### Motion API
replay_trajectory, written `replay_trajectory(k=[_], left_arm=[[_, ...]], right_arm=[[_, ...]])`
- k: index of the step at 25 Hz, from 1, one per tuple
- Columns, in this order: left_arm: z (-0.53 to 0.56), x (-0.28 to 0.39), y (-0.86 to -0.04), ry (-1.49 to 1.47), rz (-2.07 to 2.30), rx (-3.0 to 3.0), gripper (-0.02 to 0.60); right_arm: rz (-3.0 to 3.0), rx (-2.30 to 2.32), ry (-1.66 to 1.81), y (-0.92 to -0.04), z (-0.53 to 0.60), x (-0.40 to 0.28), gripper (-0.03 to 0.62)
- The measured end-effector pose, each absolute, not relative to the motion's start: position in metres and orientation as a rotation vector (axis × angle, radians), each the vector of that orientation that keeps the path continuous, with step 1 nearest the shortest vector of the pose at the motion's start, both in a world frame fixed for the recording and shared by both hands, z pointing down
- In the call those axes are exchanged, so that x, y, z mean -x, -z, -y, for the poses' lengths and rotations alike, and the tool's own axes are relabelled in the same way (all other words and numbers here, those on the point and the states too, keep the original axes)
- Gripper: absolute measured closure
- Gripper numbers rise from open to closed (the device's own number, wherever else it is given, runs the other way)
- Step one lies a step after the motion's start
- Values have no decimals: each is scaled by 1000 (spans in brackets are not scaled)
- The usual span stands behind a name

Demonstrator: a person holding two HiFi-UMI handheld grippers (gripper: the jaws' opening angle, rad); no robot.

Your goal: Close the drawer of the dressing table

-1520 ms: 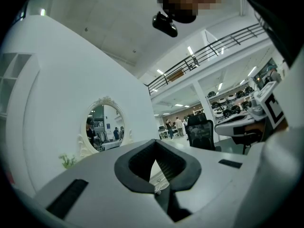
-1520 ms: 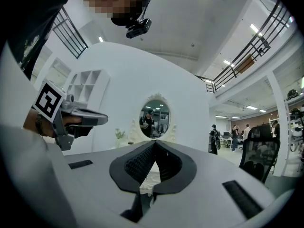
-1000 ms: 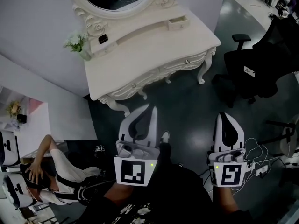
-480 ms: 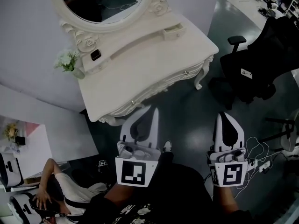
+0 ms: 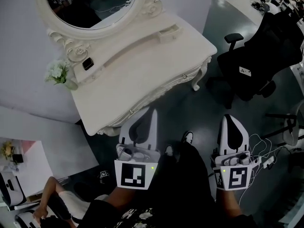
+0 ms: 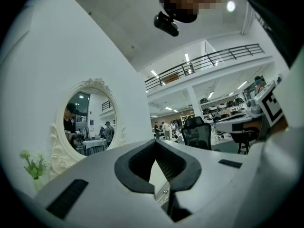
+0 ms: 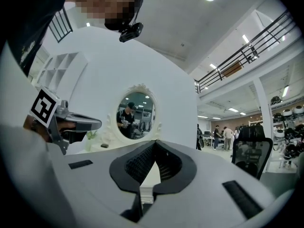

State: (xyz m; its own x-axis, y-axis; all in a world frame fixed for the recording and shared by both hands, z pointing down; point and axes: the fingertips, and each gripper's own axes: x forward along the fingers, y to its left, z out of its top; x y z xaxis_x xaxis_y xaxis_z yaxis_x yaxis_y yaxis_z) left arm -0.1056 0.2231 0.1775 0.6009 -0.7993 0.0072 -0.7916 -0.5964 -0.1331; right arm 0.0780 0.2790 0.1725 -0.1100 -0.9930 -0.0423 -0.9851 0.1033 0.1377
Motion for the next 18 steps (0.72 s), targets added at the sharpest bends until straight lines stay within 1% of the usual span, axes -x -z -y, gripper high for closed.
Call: replay_trajectory(k=[5, 11, 18], left_arm=[[-207, 104, -178, 79, -1344, 2701, 580], [-184, 105, -174, 79, -1384, 2674, 580], [-147, 88, -175, 108, -1381, 2648, 580]], right_arm=[[2301, -2082, 183, -171, -263, -83, 595], [2291, -2038, 258, -169, -233, -85, 595], [2325, -2019, 236, -176, -190, -98, 595]])
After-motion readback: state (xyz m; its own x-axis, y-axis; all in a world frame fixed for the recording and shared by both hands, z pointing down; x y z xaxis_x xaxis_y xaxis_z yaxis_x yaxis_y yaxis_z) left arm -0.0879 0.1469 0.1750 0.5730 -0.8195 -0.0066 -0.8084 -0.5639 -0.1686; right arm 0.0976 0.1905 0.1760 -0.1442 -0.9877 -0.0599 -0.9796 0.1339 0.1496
